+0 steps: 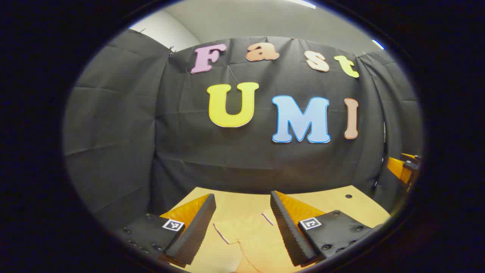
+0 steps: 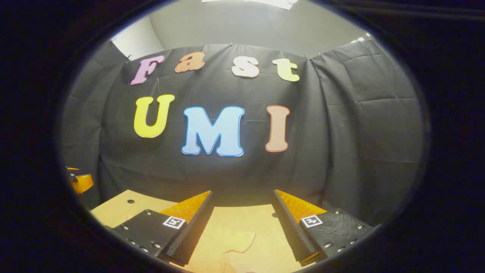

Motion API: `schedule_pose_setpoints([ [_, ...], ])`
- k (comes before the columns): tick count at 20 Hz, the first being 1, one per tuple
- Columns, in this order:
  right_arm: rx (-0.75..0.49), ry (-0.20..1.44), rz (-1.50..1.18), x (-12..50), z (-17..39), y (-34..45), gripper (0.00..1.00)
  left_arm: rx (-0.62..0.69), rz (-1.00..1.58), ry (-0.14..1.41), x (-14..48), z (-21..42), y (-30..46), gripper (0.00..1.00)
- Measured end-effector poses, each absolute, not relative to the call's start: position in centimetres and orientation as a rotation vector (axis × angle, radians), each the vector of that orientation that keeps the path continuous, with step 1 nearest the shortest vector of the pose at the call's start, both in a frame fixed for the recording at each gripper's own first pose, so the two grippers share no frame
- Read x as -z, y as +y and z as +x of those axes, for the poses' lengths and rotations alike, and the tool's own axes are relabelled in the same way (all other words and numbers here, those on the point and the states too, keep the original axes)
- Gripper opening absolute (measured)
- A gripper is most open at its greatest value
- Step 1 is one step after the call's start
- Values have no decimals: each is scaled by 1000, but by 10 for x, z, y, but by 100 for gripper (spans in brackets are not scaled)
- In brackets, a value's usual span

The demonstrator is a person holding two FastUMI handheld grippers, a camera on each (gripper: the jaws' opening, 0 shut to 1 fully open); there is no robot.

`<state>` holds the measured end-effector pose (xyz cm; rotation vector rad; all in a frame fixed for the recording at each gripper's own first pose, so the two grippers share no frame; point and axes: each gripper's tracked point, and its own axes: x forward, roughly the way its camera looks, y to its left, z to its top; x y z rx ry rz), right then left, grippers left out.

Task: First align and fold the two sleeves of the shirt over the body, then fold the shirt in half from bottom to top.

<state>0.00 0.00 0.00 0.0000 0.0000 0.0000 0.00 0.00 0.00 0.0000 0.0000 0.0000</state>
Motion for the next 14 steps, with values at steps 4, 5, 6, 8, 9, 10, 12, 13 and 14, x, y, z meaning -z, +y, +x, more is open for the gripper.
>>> schedule_pose_setpoints([
  [4,-15,16,-4,7,3,4,95,13,8,6,0,5,-7,94],
  [5,-19,19,-4,6,4,5,95,15,9,7,-1,9,-9,94],
  [6,-24,22,-3,8,4,7,95,17,10,6,-3,12,-12,94],
  [8,-32,29,-6,12,5,8,95,25,13,10,-2,14,-17,94],
  [9,-34,34,-9,12,6,8,95,27,14,9,-1,14,-18,94],
  [10,-38,37,-8,14,7,7,95,26,15,8,-1,14,-19,94],
  [12,-41,44,0,16,8,6,95,26,15,4,-1,14,-20,94],
  [13,-40,50,2,17,8,5,95,27,15,4,-1,17,-21,94],
  [14,-40,57,1,20,10,4,95,27,16,4,-1,18,-24,94],
])
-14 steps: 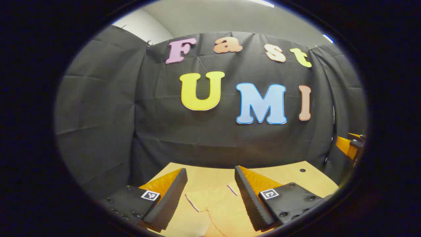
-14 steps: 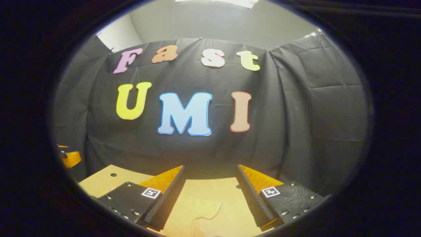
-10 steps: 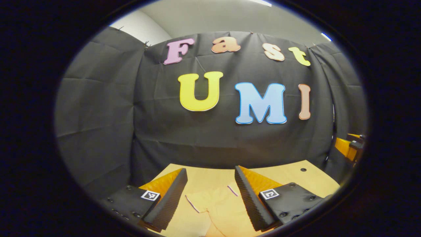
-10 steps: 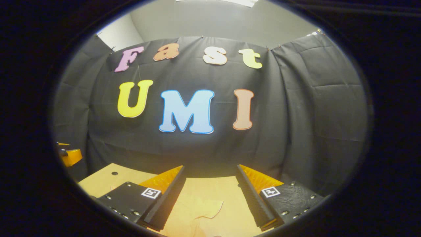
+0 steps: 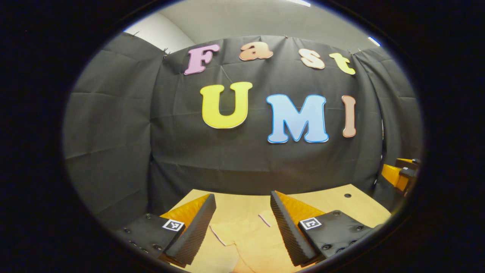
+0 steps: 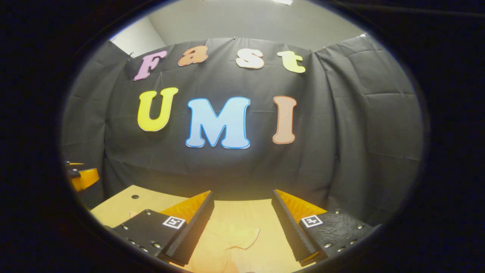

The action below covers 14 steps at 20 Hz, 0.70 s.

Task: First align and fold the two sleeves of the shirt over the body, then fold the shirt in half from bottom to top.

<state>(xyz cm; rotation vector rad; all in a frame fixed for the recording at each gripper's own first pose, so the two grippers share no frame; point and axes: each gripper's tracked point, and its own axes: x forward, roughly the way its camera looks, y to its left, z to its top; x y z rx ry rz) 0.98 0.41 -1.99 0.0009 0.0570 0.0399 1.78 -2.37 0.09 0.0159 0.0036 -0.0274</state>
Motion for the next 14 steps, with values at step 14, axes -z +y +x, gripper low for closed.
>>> schedule_pose_setpoints([
  [14,-71,283,3,95,50,-2,95,22,10,-10,3,21,-27,94],
])
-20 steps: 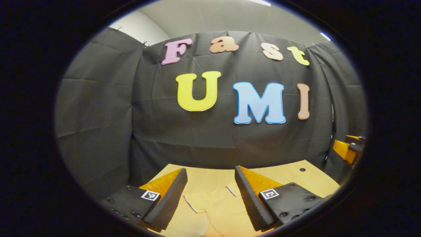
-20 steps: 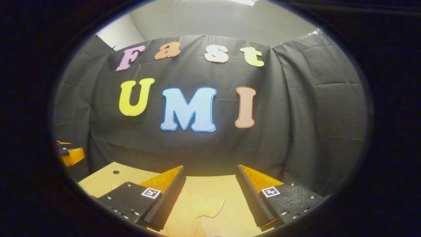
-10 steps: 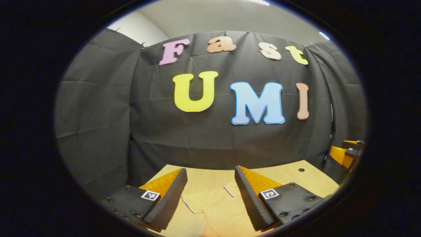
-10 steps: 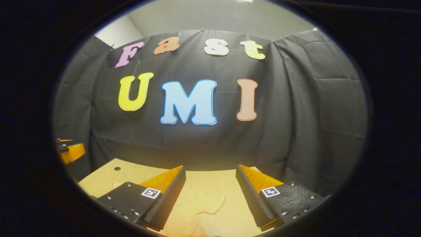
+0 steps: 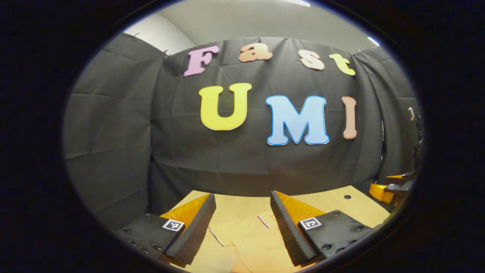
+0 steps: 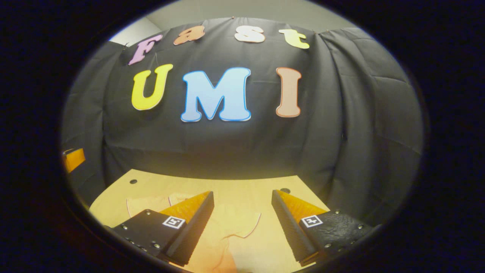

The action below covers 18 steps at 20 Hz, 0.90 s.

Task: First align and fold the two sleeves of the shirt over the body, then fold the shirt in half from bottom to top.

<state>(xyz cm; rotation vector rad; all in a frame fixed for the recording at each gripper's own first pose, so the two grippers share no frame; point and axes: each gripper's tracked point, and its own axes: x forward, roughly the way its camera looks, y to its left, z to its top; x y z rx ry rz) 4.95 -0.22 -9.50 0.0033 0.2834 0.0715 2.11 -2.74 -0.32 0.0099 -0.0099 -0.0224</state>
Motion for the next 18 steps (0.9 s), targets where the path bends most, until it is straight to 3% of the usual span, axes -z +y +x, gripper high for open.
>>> schedule_pose_setpoints([
  [8,-60,621,60,213,103,-8,96,-37,14,26,16,21,-2,94],
  [18,13,922,38,344,141,-24,96,-158,12,105,38,19,35,94],
])
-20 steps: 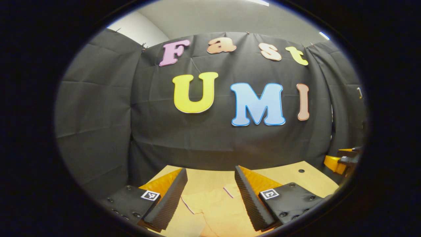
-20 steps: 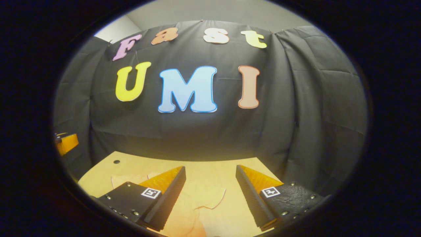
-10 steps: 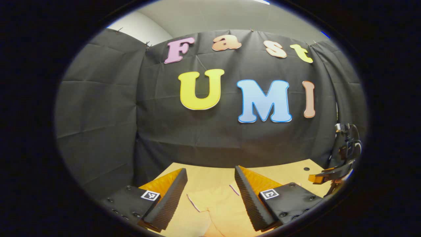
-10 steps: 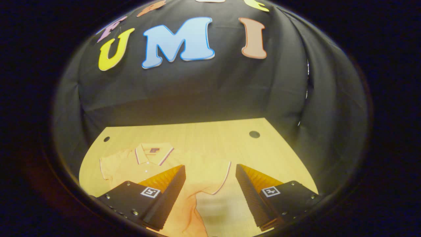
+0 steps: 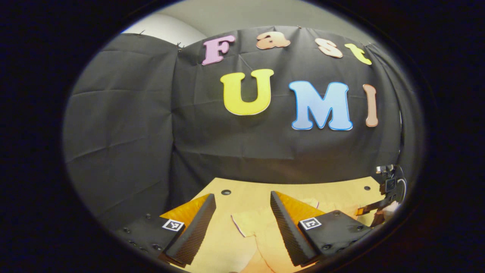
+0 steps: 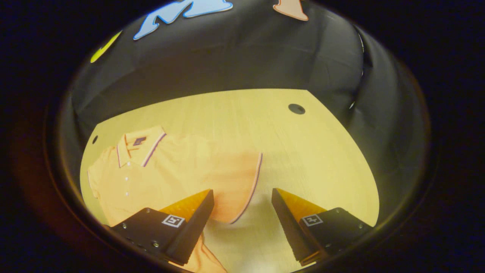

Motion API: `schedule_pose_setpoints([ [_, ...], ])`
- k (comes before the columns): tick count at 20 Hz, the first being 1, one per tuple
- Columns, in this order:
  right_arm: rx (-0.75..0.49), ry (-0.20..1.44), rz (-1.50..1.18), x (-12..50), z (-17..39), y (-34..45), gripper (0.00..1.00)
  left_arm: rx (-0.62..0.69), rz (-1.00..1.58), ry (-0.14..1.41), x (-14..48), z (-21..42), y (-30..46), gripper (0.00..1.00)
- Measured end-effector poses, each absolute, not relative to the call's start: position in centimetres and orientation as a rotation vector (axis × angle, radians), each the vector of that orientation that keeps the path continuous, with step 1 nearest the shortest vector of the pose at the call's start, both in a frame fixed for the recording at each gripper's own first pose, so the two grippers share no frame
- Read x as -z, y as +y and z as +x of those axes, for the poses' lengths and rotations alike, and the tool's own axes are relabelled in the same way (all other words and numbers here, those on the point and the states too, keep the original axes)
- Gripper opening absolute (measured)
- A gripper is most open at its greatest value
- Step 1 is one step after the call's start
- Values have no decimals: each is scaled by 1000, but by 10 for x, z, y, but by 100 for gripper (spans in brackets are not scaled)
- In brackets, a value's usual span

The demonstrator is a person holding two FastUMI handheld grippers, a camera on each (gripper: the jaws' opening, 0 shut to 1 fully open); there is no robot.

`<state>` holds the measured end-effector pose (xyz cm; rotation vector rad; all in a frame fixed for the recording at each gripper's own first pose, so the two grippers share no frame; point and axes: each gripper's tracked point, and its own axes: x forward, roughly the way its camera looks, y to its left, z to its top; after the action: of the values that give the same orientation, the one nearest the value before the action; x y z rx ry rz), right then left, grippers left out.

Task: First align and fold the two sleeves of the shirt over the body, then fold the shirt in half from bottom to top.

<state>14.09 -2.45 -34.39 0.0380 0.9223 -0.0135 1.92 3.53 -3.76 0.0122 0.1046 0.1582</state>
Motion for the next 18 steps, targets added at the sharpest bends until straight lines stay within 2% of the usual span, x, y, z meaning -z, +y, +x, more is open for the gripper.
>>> schedule_pose_setpoints([
  [9,-6,981,61,372,146,-16,95,-194,-1,144,47,26,37,95],
  [10,-12,982,60,375,147,-13,88,-192,-3,145,47,27,36,95],
  [11,-22,976,58,374,150,-13,87,-191,-5,145,48,26,37,95],
  [13,-36,964,63,371,152,-12,61,-187,-3,148,49,27,36,95],
  [14,-41,964,76,372,153,-9,38,-188,0,149,49,27,36,95],
  [16,-39,975,92,372,153,-9,21,-190,2,148,48,27,36,95],
  [17,-37,983,110,370,152,-8,21,-193,3,148,48,27,37,95],
  [18,-30,979,113,372,155,-7,0,-194,3,149,48,27,37,95],
])
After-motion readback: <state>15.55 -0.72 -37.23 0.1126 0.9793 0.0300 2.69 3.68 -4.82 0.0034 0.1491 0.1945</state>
